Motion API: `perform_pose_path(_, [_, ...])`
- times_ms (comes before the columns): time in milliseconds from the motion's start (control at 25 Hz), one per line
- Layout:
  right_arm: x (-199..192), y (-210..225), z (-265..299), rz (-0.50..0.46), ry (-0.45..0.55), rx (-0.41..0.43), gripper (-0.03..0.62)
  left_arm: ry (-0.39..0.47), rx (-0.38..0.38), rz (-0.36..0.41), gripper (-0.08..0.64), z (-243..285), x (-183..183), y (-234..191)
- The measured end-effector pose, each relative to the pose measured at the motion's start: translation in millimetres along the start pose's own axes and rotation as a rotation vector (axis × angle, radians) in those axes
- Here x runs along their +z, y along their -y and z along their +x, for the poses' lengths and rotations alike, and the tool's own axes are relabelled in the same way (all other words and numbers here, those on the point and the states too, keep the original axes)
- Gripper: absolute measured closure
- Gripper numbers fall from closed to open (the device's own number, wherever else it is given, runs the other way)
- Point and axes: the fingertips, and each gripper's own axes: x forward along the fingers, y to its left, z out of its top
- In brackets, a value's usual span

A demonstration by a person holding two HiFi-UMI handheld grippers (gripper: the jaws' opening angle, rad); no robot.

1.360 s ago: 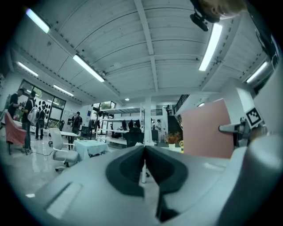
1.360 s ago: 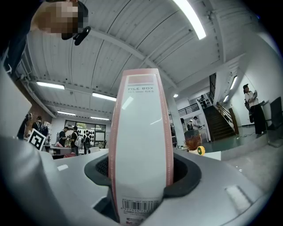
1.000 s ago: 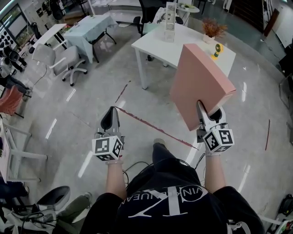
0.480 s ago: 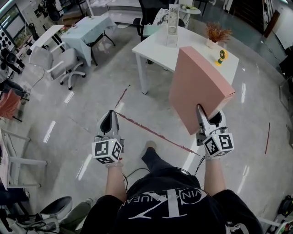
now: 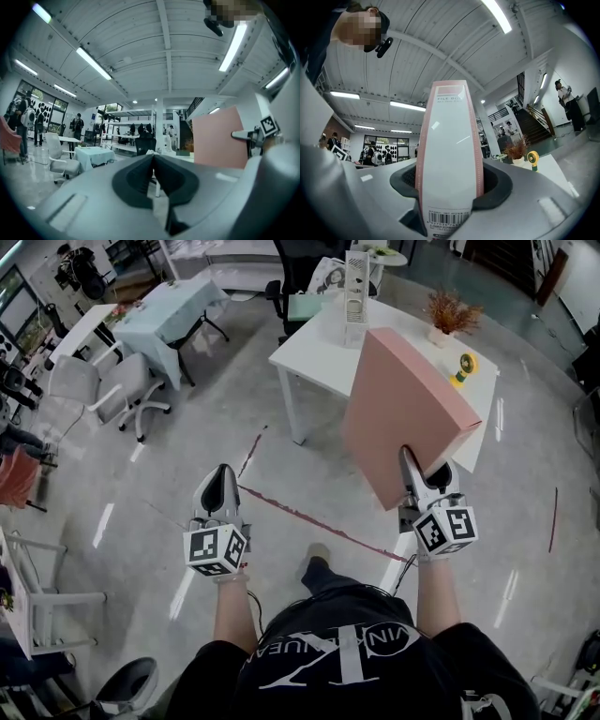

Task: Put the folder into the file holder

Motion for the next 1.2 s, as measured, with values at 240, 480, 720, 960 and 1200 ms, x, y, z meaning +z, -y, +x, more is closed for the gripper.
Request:
perform_pose_path(240, [-14.0,4.2,52.7,0.017,-0.012,-0.014,0.308,-0.015,-0.015,-0.002,0.56,52.1,0.5,-29.4])
perform_pose_path(480, [-18.6,11.7,95.6,0.019,-0.012,-0.04,0.308,-0.028,-0.038,-0.005,0.56,98.1,0.7,-49.9])
perform_pose_path(720, [-17.2,19.8,116.5,0.016,-0.002,-0.046,0.31,-0.031,-0.061,-0.016,0.56,128.3,-2.5,-50.9])
perform_pose_path(960, [-9.5,31.5,121.5,0.017,0.025,-0.057,0.308,-0.005,-0.113,0.001,0.56,157.6,10.5,-34.2])
perform_pose_path(1200, [1.3,46.8,125.1,0.013,0.048,-0.08,0.308,0.011,-0.144,0.011,0.56,180.7,22.9,-20.7])
